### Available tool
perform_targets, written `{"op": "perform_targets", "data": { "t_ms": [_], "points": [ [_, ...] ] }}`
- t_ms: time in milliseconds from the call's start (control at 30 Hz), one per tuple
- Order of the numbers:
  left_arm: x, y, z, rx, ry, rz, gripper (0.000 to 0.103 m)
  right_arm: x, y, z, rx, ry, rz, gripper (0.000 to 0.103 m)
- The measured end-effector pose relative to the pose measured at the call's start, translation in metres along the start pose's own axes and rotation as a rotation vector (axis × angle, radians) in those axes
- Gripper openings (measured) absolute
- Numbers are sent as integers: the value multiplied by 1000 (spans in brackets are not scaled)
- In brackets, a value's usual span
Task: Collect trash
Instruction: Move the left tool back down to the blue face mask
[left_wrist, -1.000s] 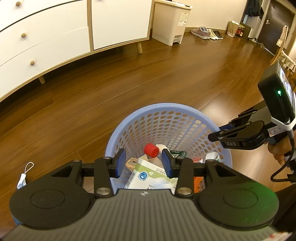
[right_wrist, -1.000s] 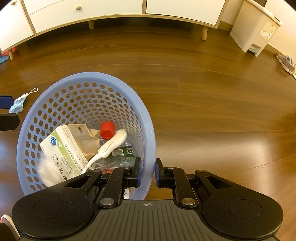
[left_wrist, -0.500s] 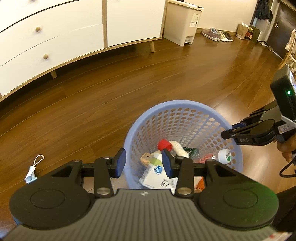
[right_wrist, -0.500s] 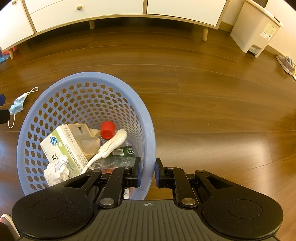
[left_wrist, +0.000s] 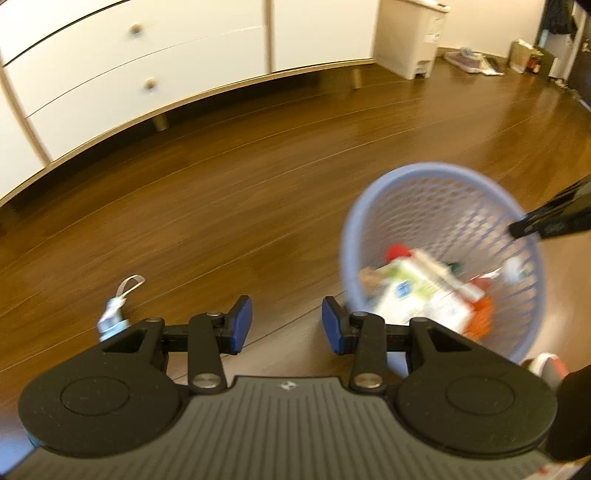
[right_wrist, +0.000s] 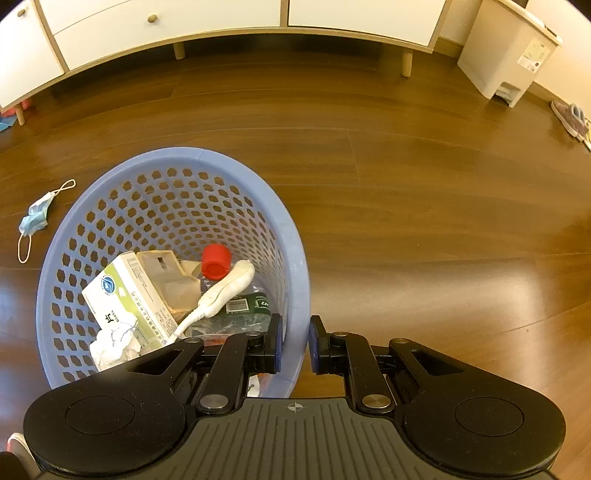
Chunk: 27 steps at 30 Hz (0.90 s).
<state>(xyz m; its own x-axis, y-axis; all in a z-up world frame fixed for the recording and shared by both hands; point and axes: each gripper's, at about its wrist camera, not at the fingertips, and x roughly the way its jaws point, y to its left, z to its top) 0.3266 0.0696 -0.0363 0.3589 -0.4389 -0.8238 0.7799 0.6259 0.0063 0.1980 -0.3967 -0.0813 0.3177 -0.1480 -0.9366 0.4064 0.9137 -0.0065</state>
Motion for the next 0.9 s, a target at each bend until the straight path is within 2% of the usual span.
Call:
{"op": "perform_targets", "data": {
  "t_ms": [267, 433, 600, 900],
  "points": [
    [14, 73, -58, -56, 49, 131, 36, 5, 1, 1, 12, 9, -6, 11],
    [31, 107, -85, -50, 75, 226, 36, 10, -1, 3, 41, 25, -8, 11],
    [52, 138, -99, -106, 107, 268, 36, 13, -3, 3, 67, 45, -11, 11],
    [83, 161, -107, -136, 123, 305, 36, 13, -7, 8, 105, 53, -29, 10]
  ]
}}
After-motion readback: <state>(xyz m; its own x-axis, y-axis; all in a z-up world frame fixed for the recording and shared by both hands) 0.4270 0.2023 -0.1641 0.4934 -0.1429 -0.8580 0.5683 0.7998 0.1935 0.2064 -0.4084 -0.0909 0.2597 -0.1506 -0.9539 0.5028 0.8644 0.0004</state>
